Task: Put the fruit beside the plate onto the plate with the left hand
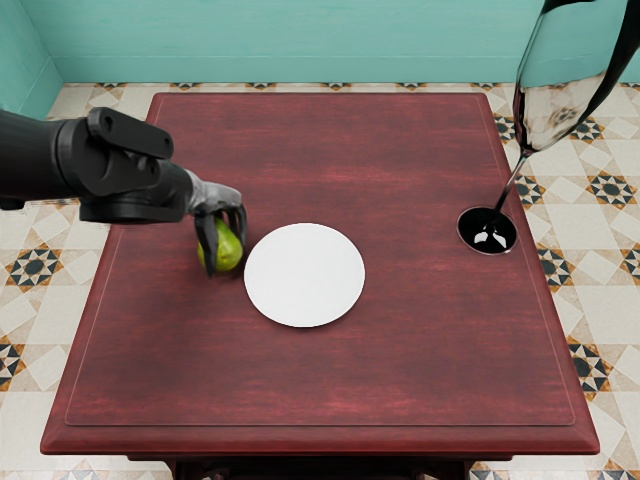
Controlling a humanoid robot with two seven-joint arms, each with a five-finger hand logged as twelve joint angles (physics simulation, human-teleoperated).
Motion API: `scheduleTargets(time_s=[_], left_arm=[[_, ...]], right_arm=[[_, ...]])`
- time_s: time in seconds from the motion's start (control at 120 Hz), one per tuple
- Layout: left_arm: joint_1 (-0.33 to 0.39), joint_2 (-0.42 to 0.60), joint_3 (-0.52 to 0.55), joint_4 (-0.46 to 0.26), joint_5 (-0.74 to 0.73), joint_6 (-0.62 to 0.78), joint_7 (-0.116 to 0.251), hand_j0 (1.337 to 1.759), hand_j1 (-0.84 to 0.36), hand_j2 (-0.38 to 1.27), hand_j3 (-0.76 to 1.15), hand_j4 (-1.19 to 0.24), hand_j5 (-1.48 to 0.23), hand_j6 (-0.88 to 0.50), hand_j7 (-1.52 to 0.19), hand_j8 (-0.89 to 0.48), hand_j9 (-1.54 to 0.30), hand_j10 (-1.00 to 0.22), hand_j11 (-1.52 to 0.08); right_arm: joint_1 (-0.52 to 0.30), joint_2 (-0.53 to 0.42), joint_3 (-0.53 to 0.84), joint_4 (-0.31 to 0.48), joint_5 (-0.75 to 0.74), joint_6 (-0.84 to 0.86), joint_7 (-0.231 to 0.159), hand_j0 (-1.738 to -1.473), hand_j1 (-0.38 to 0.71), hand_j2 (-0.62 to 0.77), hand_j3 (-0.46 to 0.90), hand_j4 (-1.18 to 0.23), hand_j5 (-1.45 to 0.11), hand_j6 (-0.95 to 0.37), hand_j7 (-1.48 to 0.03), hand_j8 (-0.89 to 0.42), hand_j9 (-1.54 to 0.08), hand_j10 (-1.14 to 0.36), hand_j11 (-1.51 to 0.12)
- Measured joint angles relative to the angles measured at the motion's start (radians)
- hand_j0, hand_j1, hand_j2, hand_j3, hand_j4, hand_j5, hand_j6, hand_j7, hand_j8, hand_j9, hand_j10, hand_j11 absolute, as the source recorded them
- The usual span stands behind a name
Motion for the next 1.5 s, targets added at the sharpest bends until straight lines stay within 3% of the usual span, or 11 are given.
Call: scheduleTargets(time_s=[0.125, 0.2, 0.392, 0.583, 0.625, 0.767, 0.95, 1.092, 1.167, 1.325, 1.5], left_arm=[[-0.045, 0.033, 0.008, -0.016, -0.018, -0.053, 0.0, 1.651, -0.36, 0.55, 0.0, -0.5, -1.18, -0.22, -1.13, -0.23, -1.12, -0.45, -1.09], [-0.106, 0.067, 0.015, -0.024, -0.031, -0.094, -0.001, 1.651, -0.32, 0.45, 0.0, -0.51, -1.21, -0.21, -1.15, -0.24, -1.13, -0.47, -1.1], [-0.196, 0.134, 0.002, -0.03, -0.091, -0.27, -0.005, 1.651, -0.34, 0.54, 0.0, -0.52, -1.26, -0.21, -1.19, -0.22, -1.15, -0.45, -1.13], [-0.176, 0.092, -0.116, -0.031, -0.143, -0.376, -0.012, 1.652, -0.21, 0.35, 0.0, -0.6, -1.24, -0.26, -1.2, -0.29, -1.15, -0.54, -1.14], [-0.174, 0.084, -0.133, -0.03, -0.152, -0.383, -0.012, 1.653, -0.22, 0.39, 0.0, -0.62, -1.23, -0.27, -1.2, -0.36, -1.16, -0.56, -1.14], [-0.15, 0.068, -0.165, -0.019, -0.172, -0.384, -0.013, 1.655, -0.3, 0.59, 0.0, -0.71, -1.25, -0.27, -1.19, -0.33, -1.16, -0.6, -1.15], [-0.11, 0.045, -0.174, -0.005, -0.18, -0.289, -0.014, 1.656, -0.26, 0.5, 0.0, -0.78, -1.25, -0.3, -1.19, -0.36, -1.16, -0.64, -1.16], [-0.105, 0.044, -0.174, -0.003, -0.178, -0.268, -0.012, 1.656, -0.31, 0.59, 0.0, -0.79, -1.24, -0.28, -1.18, -0.34, -1.15, -0.62, -1.15], [-0.106, 0.035, -0.174, -0.003, -0.175, -0.225, -0.01, 1.656, -0.26, 0.5, 0.0, -0.74, -1.09, -0.33, -1.04, -0.37, -1.02, -0.6, -1.02], [-0.107, 0.032, -0.171, -0.003, -0.17, -0.078, -0.006, 1.657, 0.03, 0.24, 0.0, -0.38, -0.55, -0.19, -0.52, -0.21, -0.51, -0.31, -0.51], [-0.13, 0.068, -0.162, -0.013, -0.163, -0.04, -0.004, 1.658, 0.19, 0.1, 0.0, -0.18, -0.26, -0.1, -0.25, -0.11, -0.24, -0.15, -0.24]], right_arm=[[0.0, 0.0, 0.0, 0.0, 0.0, 0.0, 0.0, -1.658, -0.35, 0.0, 0.0, 0.0, 0.0, 0.0, 0.0, 0.0, 0.0, 0.0, 0.0], [0.0, 0.0, 0.0, 0.0, 0.0, 0.0, 0.0, -1.658, -0.35, 0.0, 0.0, 0.0, 0.0, 0.0, 0.0, 0.0, 0.0, 0.0, 0.0], [0.0, 0.0, 0.0, 0.0, 0.0, 0.0, 0.0, -1.658, -0.35, 0.0, 0.0, 0.0, 0.0, 0.0, 0.0, 0.0, 0.0, 0.0, 0.0], [0.0, 0.0, 0.0, 0.0, 0.0, 0.0, 0.0, -1.658, -0.35, 0.0, 0.0, 0.0, 0.0, 0.0, 0.0, 0.0, 0.0, 0.0, 0.0], [0.0, 0.0, 0.0, 0.0, 0.0, 0.0, 0.0, -1.658, -0.35, 0.0, 0.0, 0.0, 0.0, 0.0, 0.0, 0.0, 0.0, 0.0, 0.0], [0.0, 0.0, 0.0, 0.0, 0.0, 0.0, 0.0, -1.658, -0.35, 0.0, 0.0, 0.0, 0.0, 0.0, 0.0, 0.0, 0.0, 0.0, 0.0], [0.0, 0.0, 0.0, 0.0, 0.0, 0.0, 0.0, -1.658, -0.35, 0.0, 0.0, 0.0, 0.0, 0.0, 0.0, 0.0, 0.0, 0.0, 0.0], [0.0, 0.0, 0.0, 0.0, 0.0, 0.0, 0.0, -1.658, -0.35, 0.0, 0.0, 0.0, 0.0, 0.0, 0.0, 0.0, 0.0, 0.0, 0.0], [0.0, 0.0, 0.0, 0.0, 0.0, 0.0, 0.0, -1.658, -0.35, 0.0, 0.0, 0.0, 0.0, 0.0, 0.0, 0.0, 0.0, 0.0, 0.0], [0.0, 0.0, 0.0, 0.0, 0.0, 0.0, 0.0, -1.658, -0.35, 0.0, 0.0, 0.0, 0.0, 0.0, 0.0, 0.0, 0.0, 0.0, 0.0], [0.0, 0.0, 0.0, 0.0, 0.0, 0.0, 0.0, -1.658, -0.35, 0.0, 0.0, 0.0, 0.0, 0.0, 0.0, 0.0, 0.0, 0.0, 0.0]])
